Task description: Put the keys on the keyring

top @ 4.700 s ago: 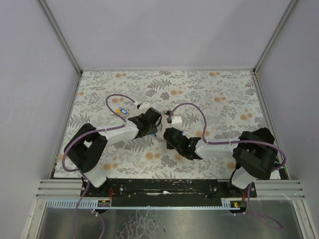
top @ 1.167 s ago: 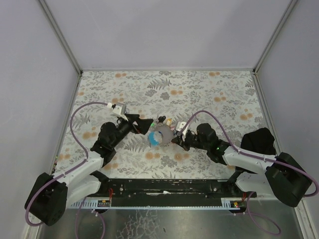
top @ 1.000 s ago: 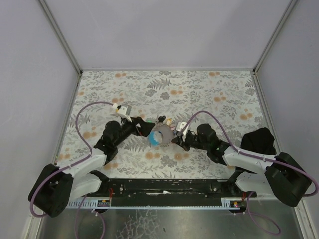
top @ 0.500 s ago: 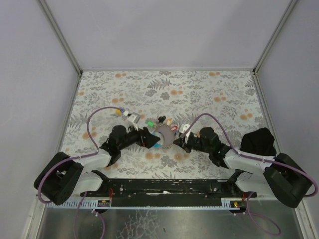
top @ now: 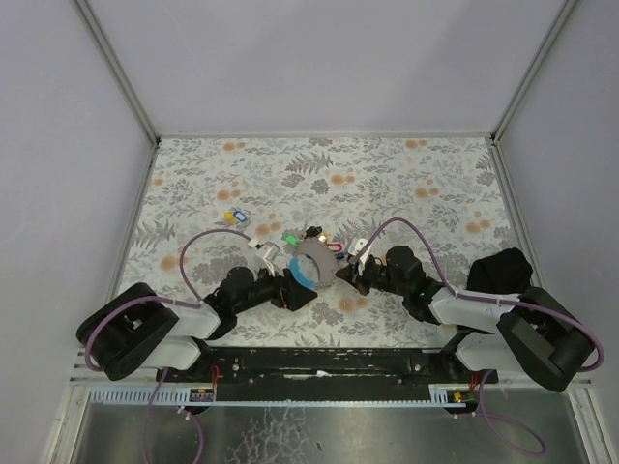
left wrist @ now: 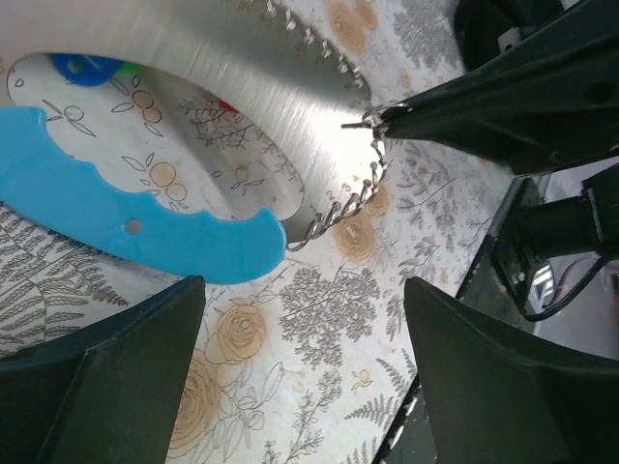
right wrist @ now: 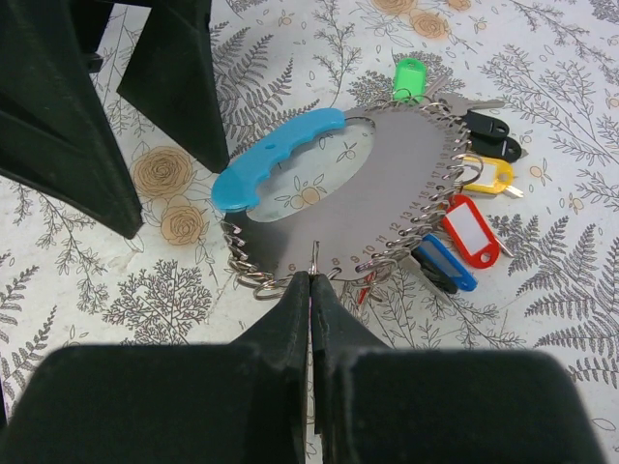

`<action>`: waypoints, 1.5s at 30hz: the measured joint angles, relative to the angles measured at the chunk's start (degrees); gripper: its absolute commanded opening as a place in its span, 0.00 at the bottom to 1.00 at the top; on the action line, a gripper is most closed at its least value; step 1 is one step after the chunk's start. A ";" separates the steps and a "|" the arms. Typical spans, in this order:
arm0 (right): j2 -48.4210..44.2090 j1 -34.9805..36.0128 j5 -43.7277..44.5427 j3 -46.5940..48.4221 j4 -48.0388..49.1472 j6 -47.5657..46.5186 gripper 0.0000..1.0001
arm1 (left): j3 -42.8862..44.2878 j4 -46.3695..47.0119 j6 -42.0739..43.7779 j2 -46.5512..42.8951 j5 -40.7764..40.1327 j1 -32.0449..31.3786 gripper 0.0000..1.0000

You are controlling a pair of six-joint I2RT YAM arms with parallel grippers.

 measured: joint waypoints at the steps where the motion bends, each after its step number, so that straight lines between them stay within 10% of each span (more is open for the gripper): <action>1: 0.00 -0.04 0.11 -0.02 0.02 0.00 0.00 | -0.35 0.28 -0.35 -0.42 -0.13 -0.15 0.86; 15: -1.27 -0.15 -0.61 -0.61 -0.07 0.00 0.00 | 8.22 -22.95 4.63 -26.18 -26.08 -0.02 0.94; 32: -1.75 -0.15 -2.99 -0.79 1.70 1.49 0.00 | 32.22 -48.74 -0.55 2.62 -37.27 22.97 0.66; 45: -1.49 -0.15 -3.80 -0.83 2.95 2.16 0.00 | 40.68 -54.38 -1.70 18.56 -40.26 28.89 0.42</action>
